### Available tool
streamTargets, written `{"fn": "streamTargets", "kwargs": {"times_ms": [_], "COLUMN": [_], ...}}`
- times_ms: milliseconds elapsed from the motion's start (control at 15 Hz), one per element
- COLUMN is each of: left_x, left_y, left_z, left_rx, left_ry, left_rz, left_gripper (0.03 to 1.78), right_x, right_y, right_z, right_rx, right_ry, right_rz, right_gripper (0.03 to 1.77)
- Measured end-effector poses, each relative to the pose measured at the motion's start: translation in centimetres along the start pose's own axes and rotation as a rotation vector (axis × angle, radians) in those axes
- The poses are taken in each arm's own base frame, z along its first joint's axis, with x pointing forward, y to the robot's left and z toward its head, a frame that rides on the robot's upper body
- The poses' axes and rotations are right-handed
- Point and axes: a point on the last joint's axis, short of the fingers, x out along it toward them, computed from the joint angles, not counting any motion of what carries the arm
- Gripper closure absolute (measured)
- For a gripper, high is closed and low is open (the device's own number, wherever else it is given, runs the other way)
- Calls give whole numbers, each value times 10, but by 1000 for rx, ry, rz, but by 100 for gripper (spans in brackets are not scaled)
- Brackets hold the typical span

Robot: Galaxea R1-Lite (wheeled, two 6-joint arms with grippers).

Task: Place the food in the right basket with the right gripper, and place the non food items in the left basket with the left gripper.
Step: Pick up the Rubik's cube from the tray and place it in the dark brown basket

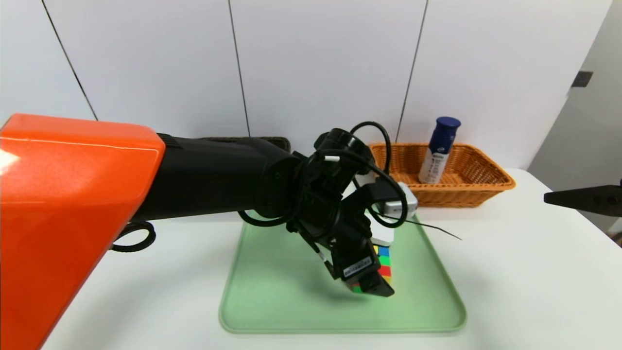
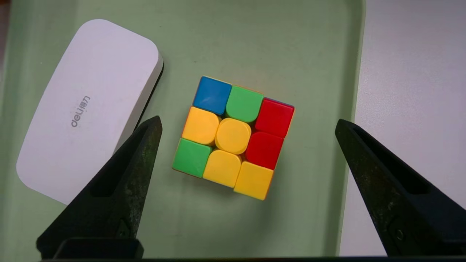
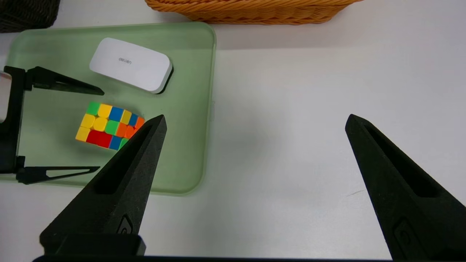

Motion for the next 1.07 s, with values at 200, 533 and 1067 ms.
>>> {"fn": "streamTargets", "kwargs": {"times_ms": [200,533,1067], "left_x": [7,12,22], "left_y": [-2,-7,-7], "left_z": [3,11,7], "left_rx": [9,19,20], "left_ry": [15,36,99], "left_rz": [20,-8,14], "left_gripper": [12,12,12], "right_x": [0,1,1], "right_y": [0,-1,-2], "right_z": [-1,-3,-6], "right_rx": [0,3,8], "right_ry": [3,9,14], "right_rz": [-1,-5,-10], "right_gripper": [11,11,11]}}
